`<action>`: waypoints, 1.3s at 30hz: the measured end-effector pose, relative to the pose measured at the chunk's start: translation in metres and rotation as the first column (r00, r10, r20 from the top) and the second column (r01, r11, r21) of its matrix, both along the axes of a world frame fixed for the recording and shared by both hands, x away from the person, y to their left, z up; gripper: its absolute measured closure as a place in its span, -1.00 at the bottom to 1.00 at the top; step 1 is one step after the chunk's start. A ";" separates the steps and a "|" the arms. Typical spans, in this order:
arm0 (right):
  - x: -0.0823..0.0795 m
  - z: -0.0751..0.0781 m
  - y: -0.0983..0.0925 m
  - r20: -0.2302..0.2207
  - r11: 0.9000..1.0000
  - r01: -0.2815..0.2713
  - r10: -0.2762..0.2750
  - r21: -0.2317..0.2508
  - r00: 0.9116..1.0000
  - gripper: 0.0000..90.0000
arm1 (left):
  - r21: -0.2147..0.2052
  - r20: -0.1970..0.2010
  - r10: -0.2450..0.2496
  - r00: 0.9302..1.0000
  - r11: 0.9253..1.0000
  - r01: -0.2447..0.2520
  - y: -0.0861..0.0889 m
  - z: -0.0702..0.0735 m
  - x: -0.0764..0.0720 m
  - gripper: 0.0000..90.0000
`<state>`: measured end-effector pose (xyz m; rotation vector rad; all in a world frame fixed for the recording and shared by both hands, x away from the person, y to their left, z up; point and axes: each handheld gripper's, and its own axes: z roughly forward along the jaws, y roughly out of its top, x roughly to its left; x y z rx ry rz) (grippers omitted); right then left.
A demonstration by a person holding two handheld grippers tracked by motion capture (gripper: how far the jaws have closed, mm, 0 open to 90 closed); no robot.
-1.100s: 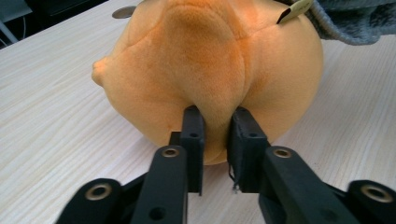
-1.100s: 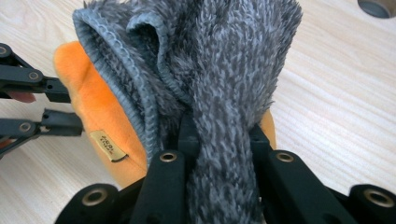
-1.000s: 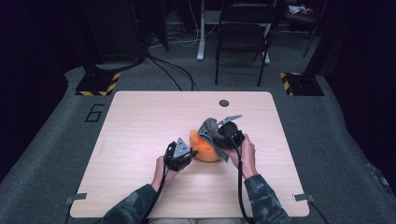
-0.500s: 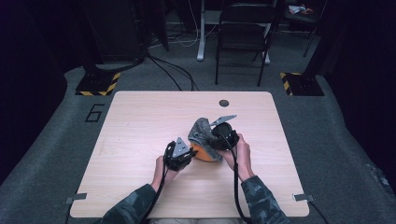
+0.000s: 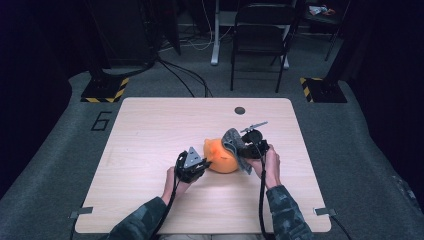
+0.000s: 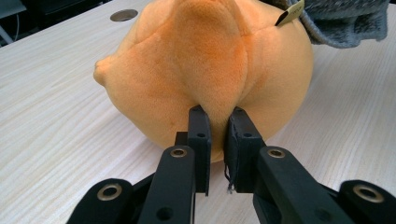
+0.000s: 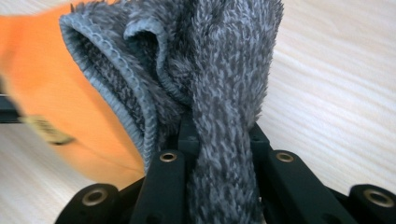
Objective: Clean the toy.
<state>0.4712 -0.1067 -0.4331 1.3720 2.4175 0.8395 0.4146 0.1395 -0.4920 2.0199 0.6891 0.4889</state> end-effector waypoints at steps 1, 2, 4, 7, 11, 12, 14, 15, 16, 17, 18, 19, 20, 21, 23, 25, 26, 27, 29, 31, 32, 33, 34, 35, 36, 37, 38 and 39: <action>0.002 -0.003 -0.003 -0.012 1.000 0.010 -0.010 -0.003 1.000 0.67 | 0.000 0.000 0.000 1.000 1.000 0.000 0.000 0.000 0.000 0.81; 0.003 -0.005 -0.006 -0.017 1.000 0.025 -0.025 -0.013 1.000 0.67 | -0.001 -0.001 0.000 1.000 1.000 0.000 0.000 0.000 0.000 0.80; 0.006 -0.011 -0.012 -0.041 0.999 0.041 -0.041 -0.002 0.998 0.67 | -0.002 -0.005 -0.002 1.000 1.000 0.002 0.000 0.000 0.001 0.80; 0.013 -0.027 -0.019 -0.071 0.997 0.066 -0.069 -0.037 0.995 0.67 | -0.005 -0.009 0.000 1.000 1.000 0.000 0.001 0.000 0.001 0.80; 0.019 -0.042 -0.024 -0.131 0.994 0.097 -0.103 -0.052 0.986 0.67 | 0.002 -0.010 0.001 1.000 1.000 -0.001 0.002 0.001 0.001 0.80; 0.018 -0.041 -0.024 -0.127 0.994 0.094 -0.100 -0.053 0.987 0.67 | -0.004 -0.009 0.002 1.000 1.000 -0.002 0.002 0.000 0.001 0.80; 0.014 -0.028 -0.024 -0.069 0.990 0.097 -0.104 -0.098 0.992 0.67 | -0.007 -0.012 0.006 1.000 1.000 -0.006 0.002 0.000 0.002 0.80; 0.014 -0.028 -0.024 -0.069 0.990 0.097 -0.104 -0.098 0.992 0.67 | -0.010 -0.014 0.006 1.000 1.000 -0.006 0.002 0.000 0.002 0.80; 0.011 -0.016 -0.022 -0.047 0.992 0.095 -0.099 -0.086 0.994 0.67 | -0.010 -0.017 0.004 1.000 1.000 -0.004 0.003 0.000 0.003 0.80; 0.011 -0.016 -0.022 -0.047 0.992 0.095 -0.099 -0.086 0.994 0.67 | -0.010 -0.017 0.004 1.000 1.000 -0.004 0.003 0.000 0.003 0.80; 0.006 0.000 -0.018 0.004 0.995 0.075 -0.075 -0.063 0.997 0.67 | -0.011 -0.018 0.006 1.000 1.000 -0.006 0.003 0.000 0.002 0.80; 0.006 0.000 -0.018 0.004 0.995 0.075 -0.075 -0.063 0.997 0.67 | -0.011 -0.018 0.006 1.000 1.000 -0.006 0.003 0.000 0.002 0.80; -0.002 0.019 -0.011 0.043 0.999 0.037 -0.036 -0.022 0.998 0.67 | -0.011 -0.017 0.004 1.000 1.000 -0.004 0.003 0.000 0.002 0.80; -0.002 0.019 -0.011 0.043 0.999 0.037 -0.036 -0.022 0.998 0.67 | -0.005 -0.015 0.001 1.000 1.000 -0.001 0.003 0.001 0.001 0.80; -0.012 0.038 0.000 0.105 1.000 -0.007 0.006 0.013 0.994 0.67 | -0.011 -0.012 0.000 1.000 1.000 0.000 0.002 0.001 0.001 0.80; -0.023 0.051 0.013 0.142 0.997 -0.058 0.050 0.051 0.989 0.67 | -0.013 -0.013 -0.001 1.000 1.000 0.001 0.001 0.002 0.000 0.80; -0.027 0.054 0.019 0.152 0.995 -0.083 0.075 0.051 0.986 0.67 | -0.016 -0.014 -0.002 1.000 1.000 0.002 0.000 0.002 0.000 0.80; -0.031 0.053 0.033 0.150 0.991 -0.124 0.115 0.053 0.982 0.67 | -0.016 -0.017 -0.004 1.000 1.000 0.003 0.000 0.002 -0.001 0.80; -0.032 0.051 0.037 0.148 0.989 -0.141 0.133 0.044 0.980 0.67 | -0.016 -0.015 -0.003 1.000 1.000 0.003 0.000 0.002 -0.001 0.80; -0.030 0.040 0.046 0.129 0.988 -0.154 0.154 -0.006 0.980 0.67 | -0.013 -0.016 -0.004 1.000 1.000 0.003 0.000 0.002 -0.001 0.80; -0.027 0.029 0.048 0.119 0.989 -0.146 0.148 -0.025 0.982 0.67 | -0.005 -0.014 -0.003 1.000 1.000 0.003 0.000 0.002 0.000 0.80; -0.026 0.027 0.046 0.116 0.990 -0.143 0.144 -0.017 0.983 0.67 | -0.008 -0.019 0.000 1.000 1.000 0.000 0.000 0.001 0.000 0.80; -0.024 0.027 0.044 0.107 0.991 -0.137 0.136 -0.002 0.985 0.67 | -0.013 -0.016 0.001 1.000 1.000 -0.001 0.000 0.001 0.000 0.80; -0.024 0.027 0.044 0.107 0.991 -0.137 0.136 -0.002 0.985 0.67 | -0.013 -0.016 0.001 1.000 1.000 -0.001 0.000 0.001 0.000 0.80; -0.022 0.026 0.039 0.115 0.993 -0.112 0.117 -0.047 0.987 0.67 | -0.013 -0.017 0.001 1.000 1.000 -0.001 0.001 0.001 0.000 0.80; -0.022 0.026 0.039 0.115 0.993 -0.112 0.117 -0.047 0.987 0.67 | -0.010 -0.018 0.001 1.000 1.000 -0.001 0.001 0.001 0.001 0.80; -0.018 0.022 0.032 0.100 0.995 -0.099 0.102 -0.030 0.990 0.67 | -0.011 -0.023 -0.001 1.000 1.000 0.000 0.002 0.001 0.001 0.80; -0.018 0.022 0.032 0.100 0.995 -0.099 0.102 -0.030 0.990 0.67 | -0.011 -0.023 0.000 1.000 1.000 0.000 0.002 0.001 0.001 0.80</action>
